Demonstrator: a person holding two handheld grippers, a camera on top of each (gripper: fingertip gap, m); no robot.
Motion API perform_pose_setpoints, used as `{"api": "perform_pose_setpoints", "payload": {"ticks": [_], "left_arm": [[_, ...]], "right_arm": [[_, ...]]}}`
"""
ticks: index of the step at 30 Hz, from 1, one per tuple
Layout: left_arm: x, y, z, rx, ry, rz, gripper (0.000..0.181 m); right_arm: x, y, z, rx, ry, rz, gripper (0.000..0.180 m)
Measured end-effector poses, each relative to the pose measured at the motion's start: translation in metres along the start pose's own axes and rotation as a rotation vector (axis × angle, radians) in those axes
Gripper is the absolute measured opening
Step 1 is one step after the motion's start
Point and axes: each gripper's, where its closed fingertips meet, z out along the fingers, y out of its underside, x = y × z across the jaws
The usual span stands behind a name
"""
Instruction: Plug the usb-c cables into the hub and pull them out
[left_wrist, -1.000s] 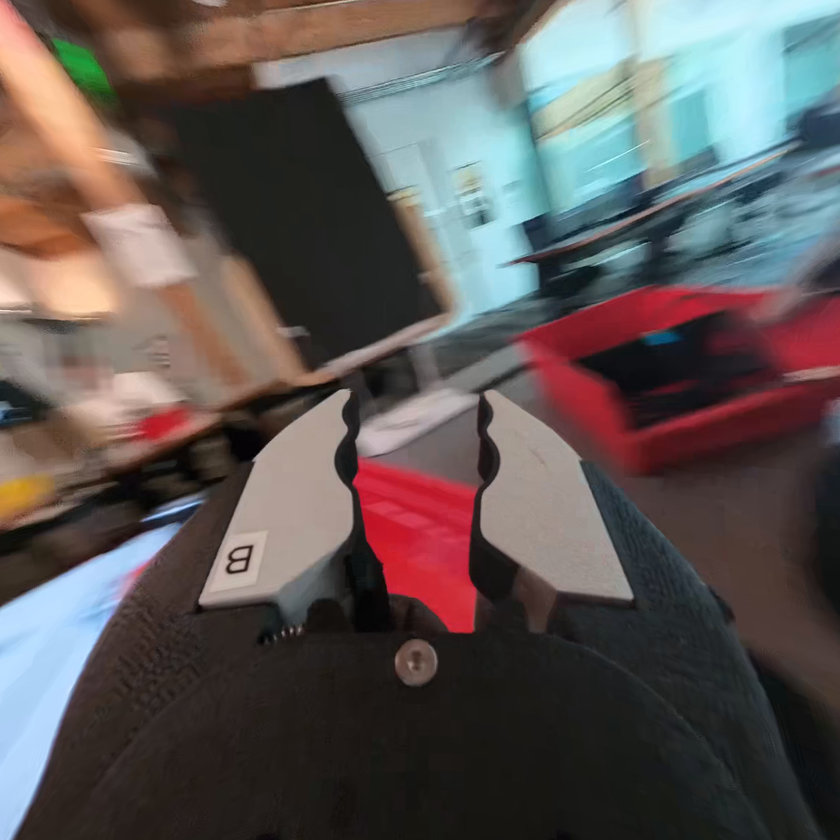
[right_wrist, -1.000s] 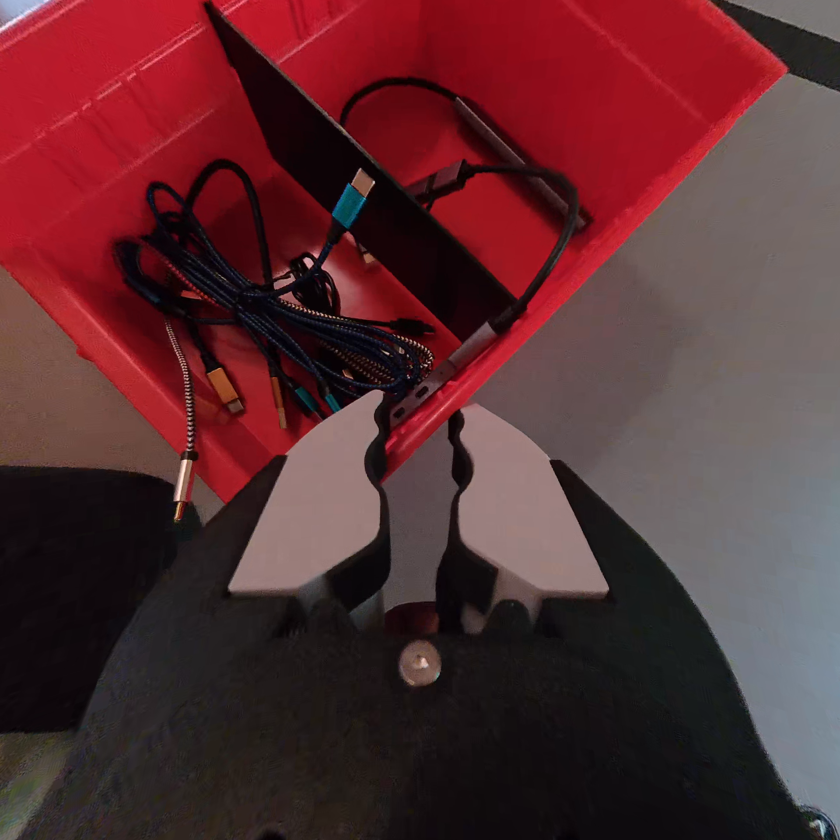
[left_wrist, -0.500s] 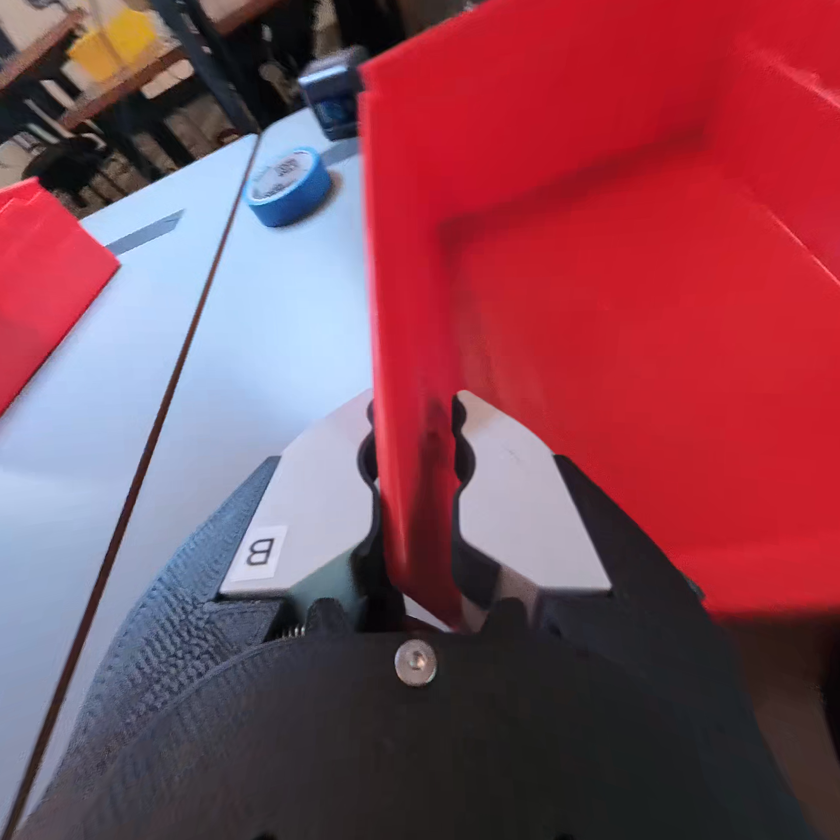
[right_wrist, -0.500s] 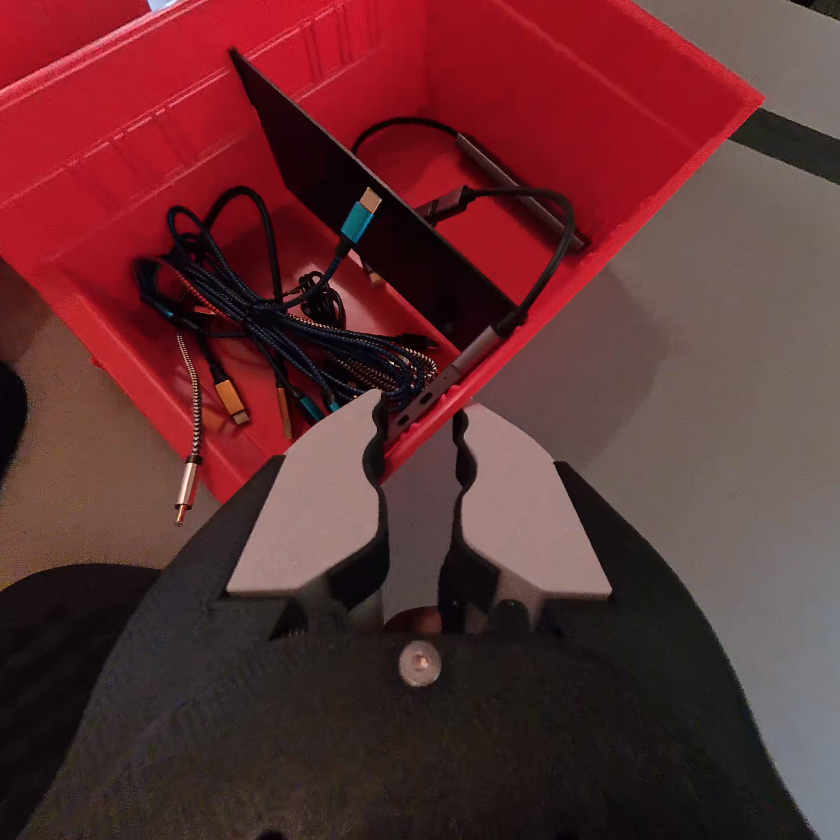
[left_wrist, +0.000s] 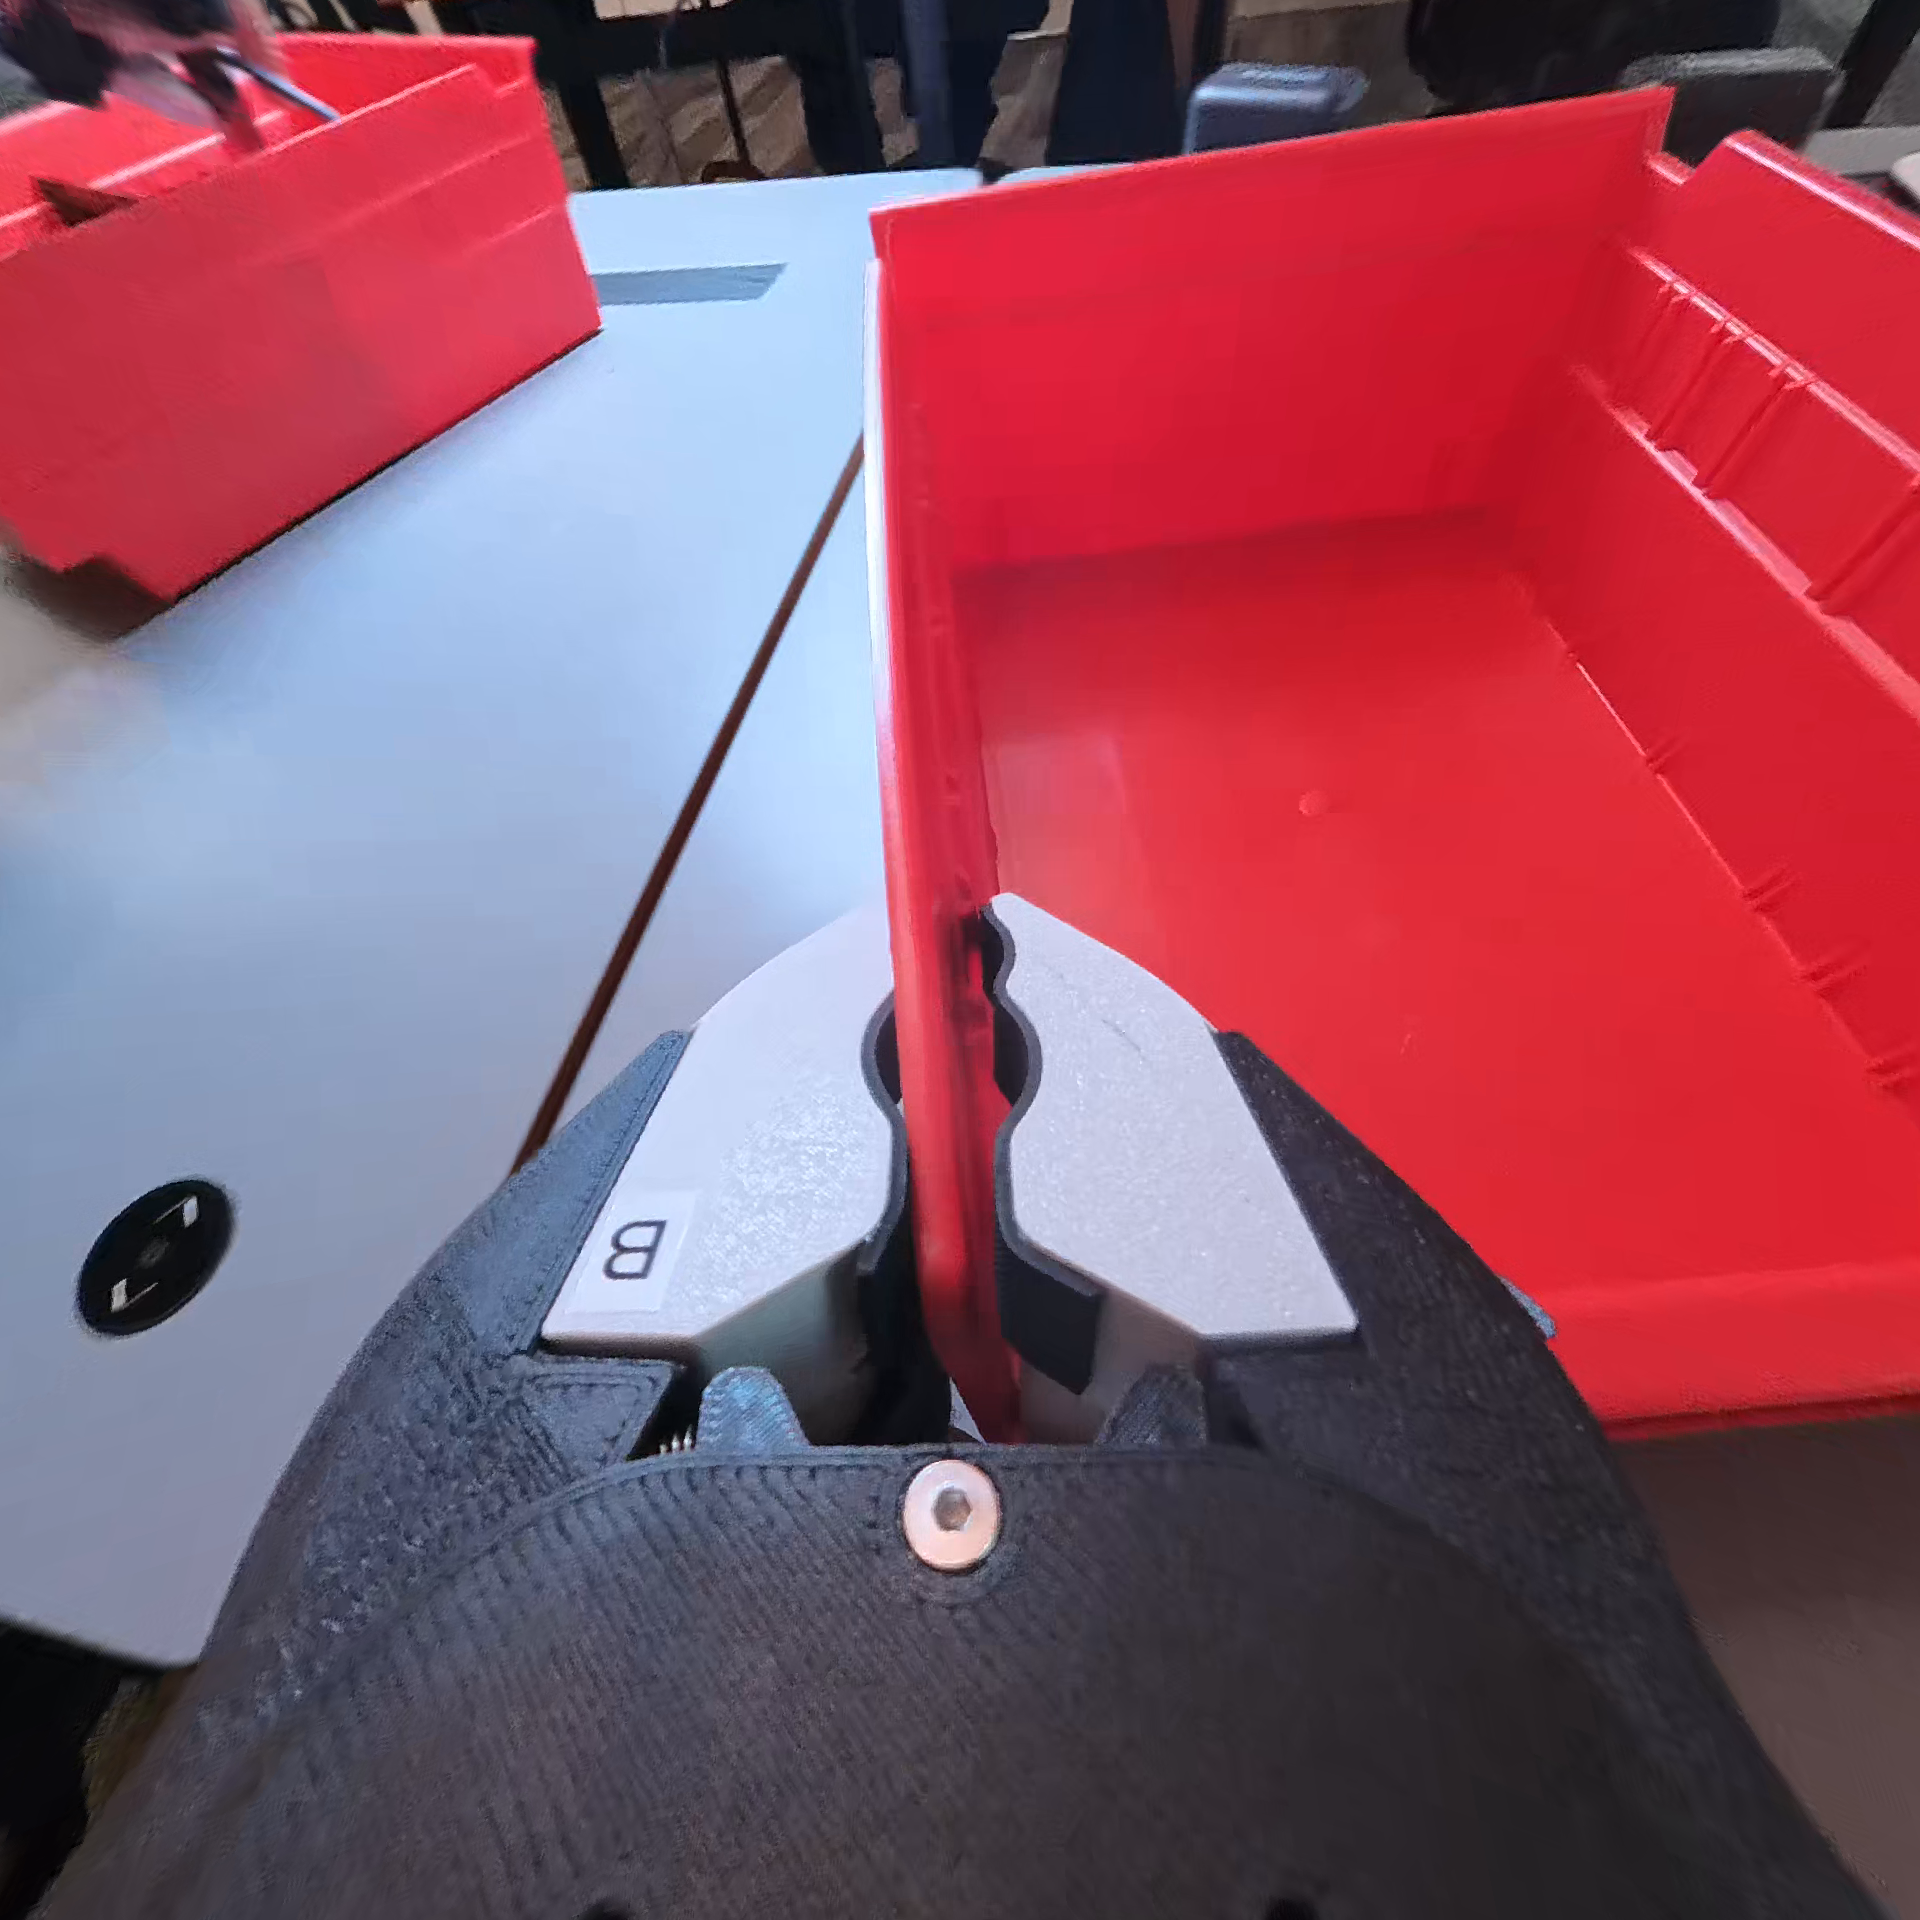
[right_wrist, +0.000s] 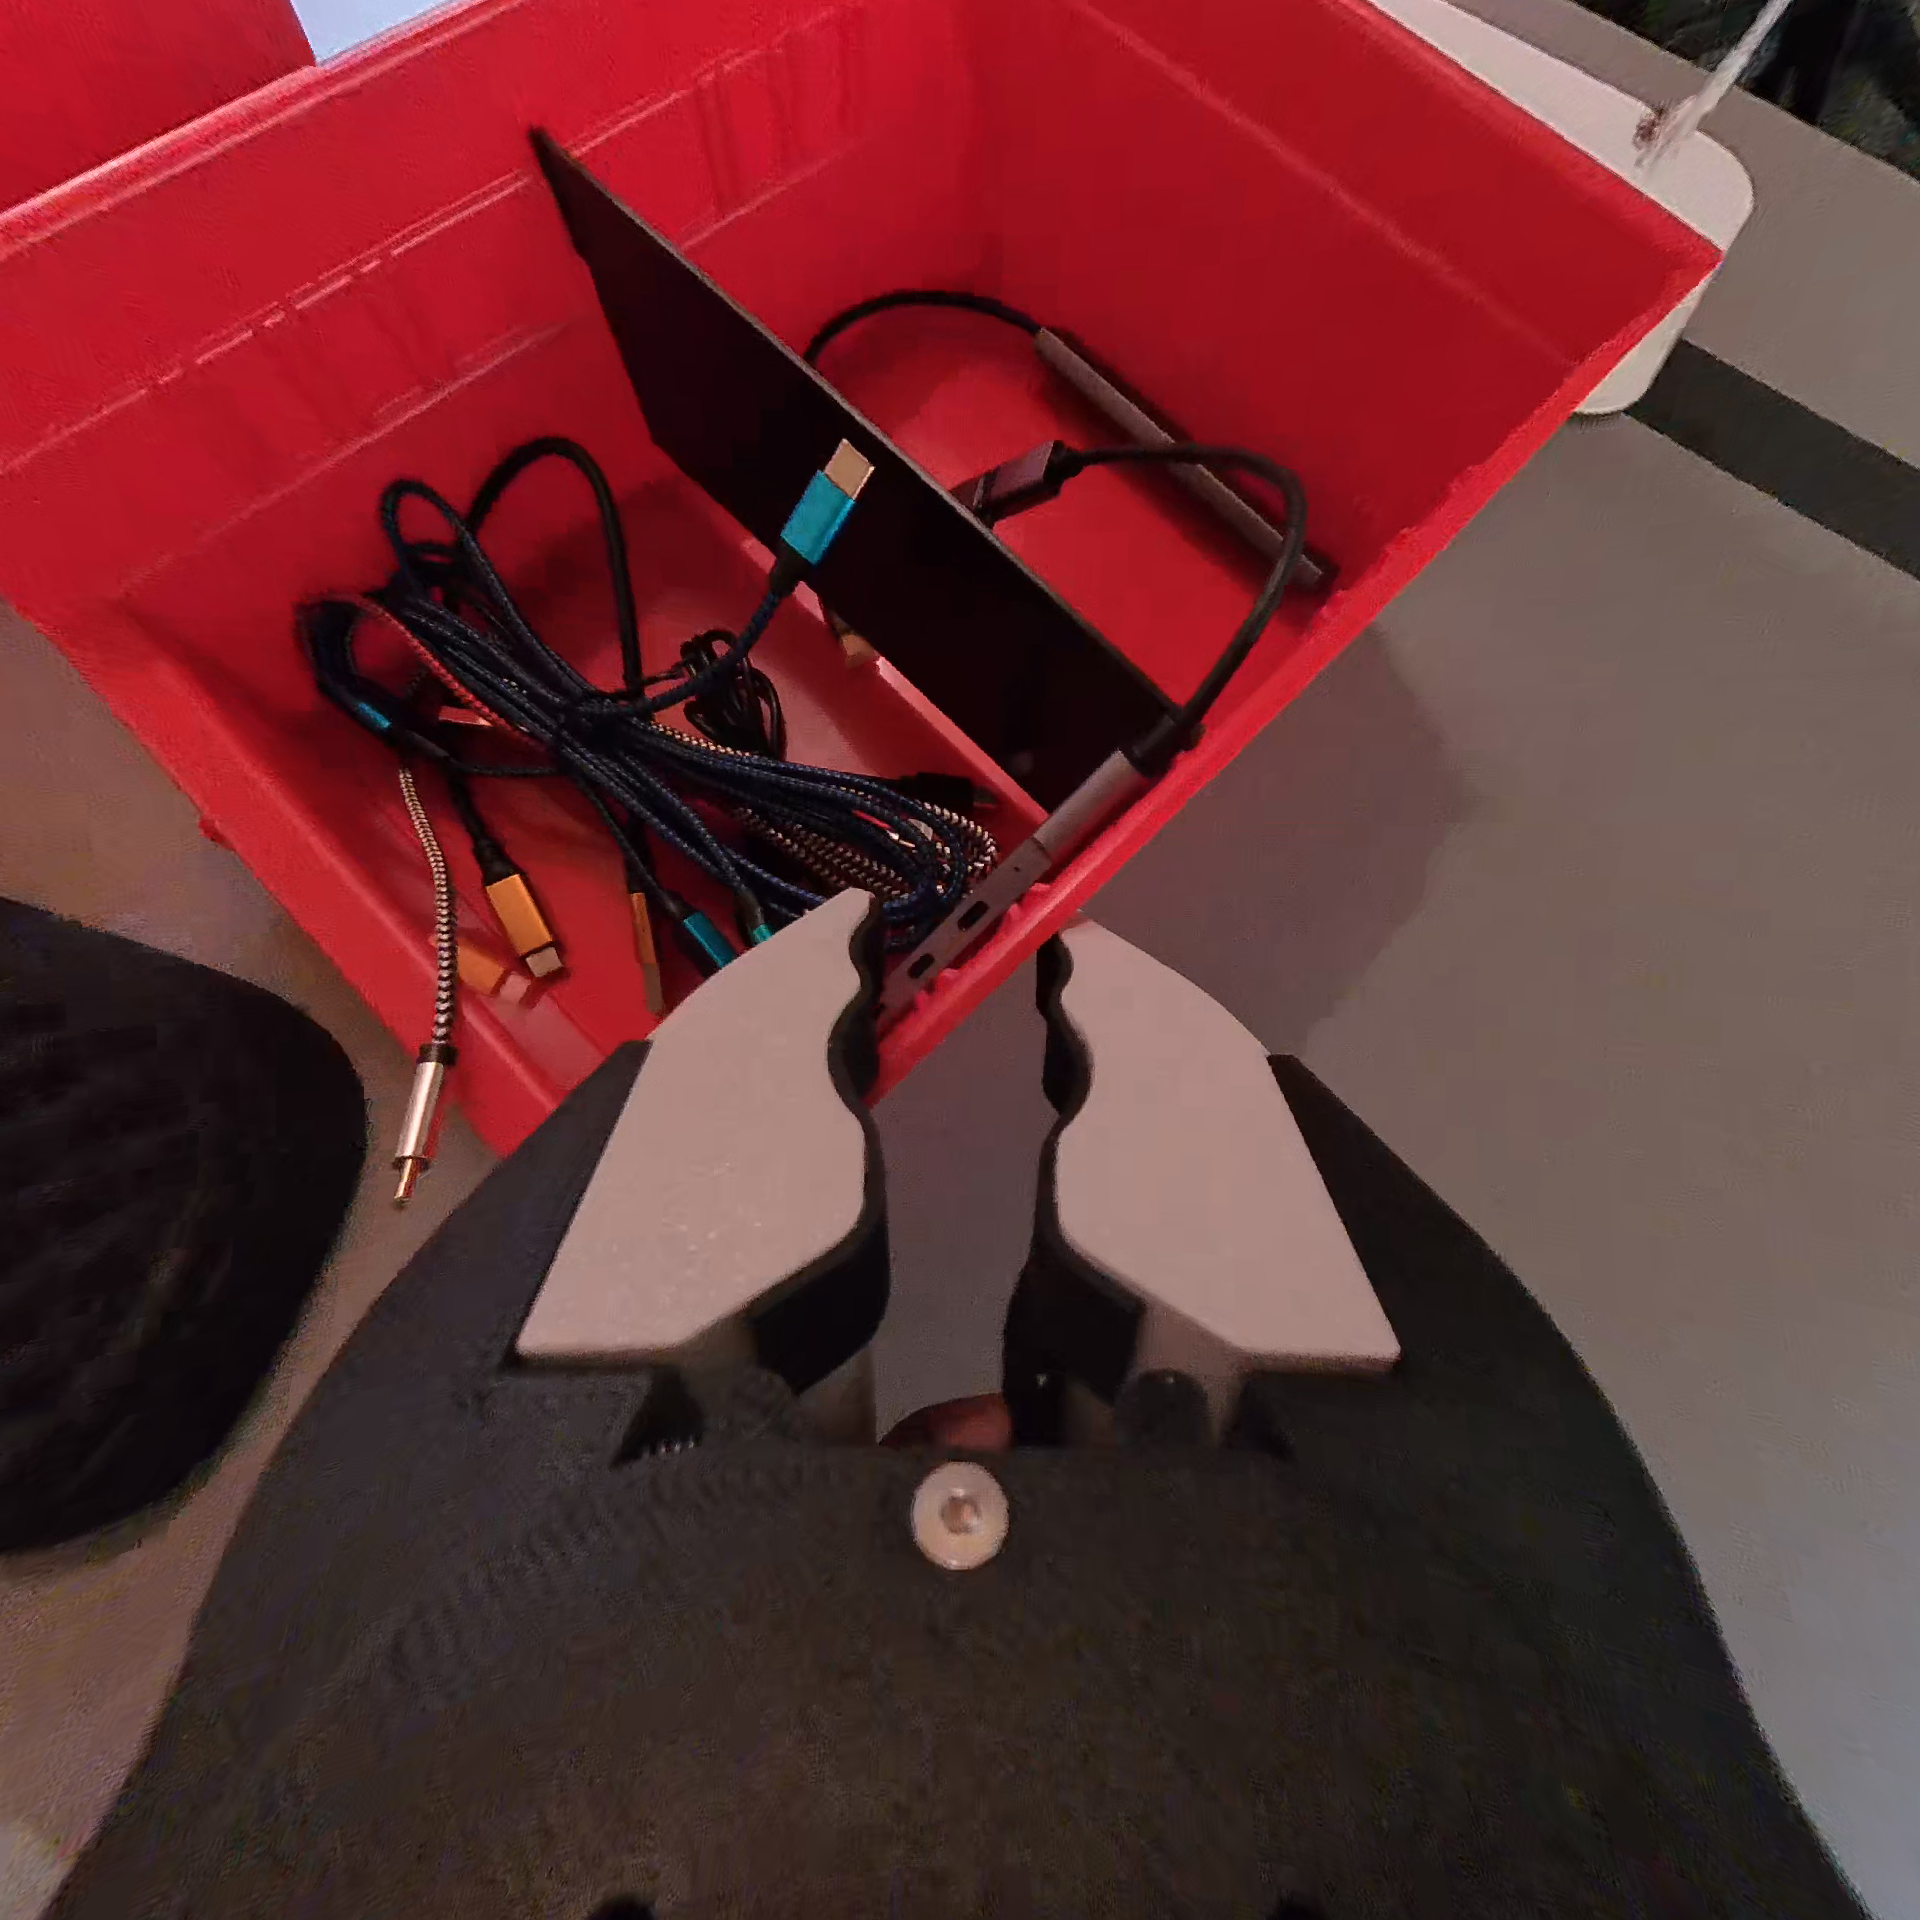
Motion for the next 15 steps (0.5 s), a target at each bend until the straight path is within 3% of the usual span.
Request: {"api": "perform_pose_setpoints", "payload": {"ticks": [5,10,15], "left_arm": [[-0.03,0.011,-0.015,-0.008,-0.016,-0.049,0.007],[-0.042,0.014,-0.022,-0.001,-0.03,-0.063,0.007],[-0.043,0.016,-0.025,-0.013,-0.03,-0.059,0.007]], "right_arm": [[-0.037,-0.037,0.035,0.018,-0.039,-0.078,0.027],[-0.067,-0.077,0.056,0.305,-0.033,-0.092,0.028],[-0.059,-0.109,0.006,0.617,0.085,-0.146,0.053]]}}
